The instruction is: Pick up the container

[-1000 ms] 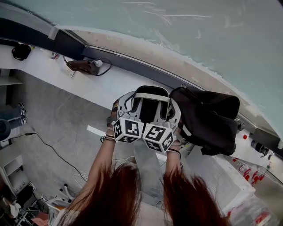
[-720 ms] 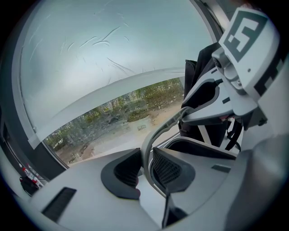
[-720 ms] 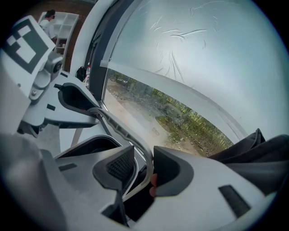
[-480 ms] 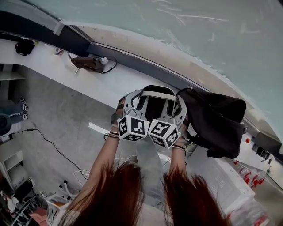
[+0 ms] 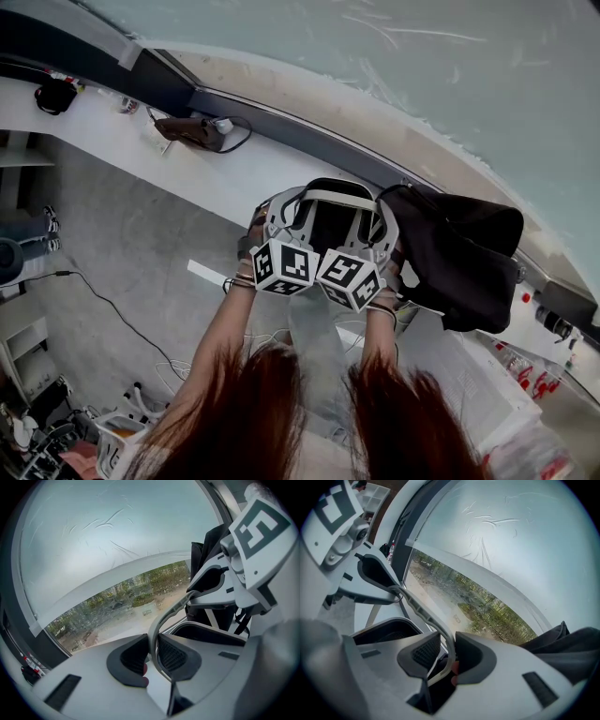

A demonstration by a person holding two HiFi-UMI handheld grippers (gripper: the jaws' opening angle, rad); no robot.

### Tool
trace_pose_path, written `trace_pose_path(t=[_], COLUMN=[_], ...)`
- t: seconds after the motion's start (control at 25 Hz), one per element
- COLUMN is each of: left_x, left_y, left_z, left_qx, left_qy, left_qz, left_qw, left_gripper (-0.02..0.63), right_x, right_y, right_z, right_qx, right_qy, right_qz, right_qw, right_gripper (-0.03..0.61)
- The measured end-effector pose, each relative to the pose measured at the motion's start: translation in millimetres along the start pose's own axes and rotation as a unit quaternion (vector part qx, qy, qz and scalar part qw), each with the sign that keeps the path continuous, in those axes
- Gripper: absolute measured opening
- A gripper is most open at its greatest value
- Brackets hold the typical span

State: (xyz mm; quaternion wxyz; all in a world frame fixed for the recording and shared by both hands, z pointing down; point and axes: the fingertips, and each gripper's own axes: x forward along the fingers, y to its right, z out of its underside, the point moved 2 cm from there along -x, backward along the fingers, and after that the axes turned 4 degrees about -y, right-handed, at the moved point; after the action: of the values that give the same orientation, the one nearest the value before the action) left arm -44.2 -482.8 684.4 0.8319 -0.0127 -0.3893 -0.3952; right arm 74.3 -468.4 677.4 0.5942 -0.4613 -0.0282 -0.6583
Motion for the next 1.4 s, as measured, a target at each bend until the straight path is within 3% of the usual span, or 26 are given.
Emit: trace_pose_path(t=[0.56, 1.4], left_x=[-18.9, -65.5], left_y=[8.4, 23.6], left_z=[1.1, -2.3], left_qx=[-0.013, 0.002], left_qy=[0.005, -0.004], left_qz=[-0.014, -0.019], left_qw=[0.9998, 0.9998], left_gripper=[0.077, 0.081], right_x=[-23.5, -67.9], right_y=[-4.1, -8.4], right_z=[4.3, 9.3], right_qx=[-0.035, -0.048], right_qy=[0.02, 0.04], right_qz=[0.015, 0.012], right_qw=[0.999, 0.998], right_gripper=[0.101, 0.106])
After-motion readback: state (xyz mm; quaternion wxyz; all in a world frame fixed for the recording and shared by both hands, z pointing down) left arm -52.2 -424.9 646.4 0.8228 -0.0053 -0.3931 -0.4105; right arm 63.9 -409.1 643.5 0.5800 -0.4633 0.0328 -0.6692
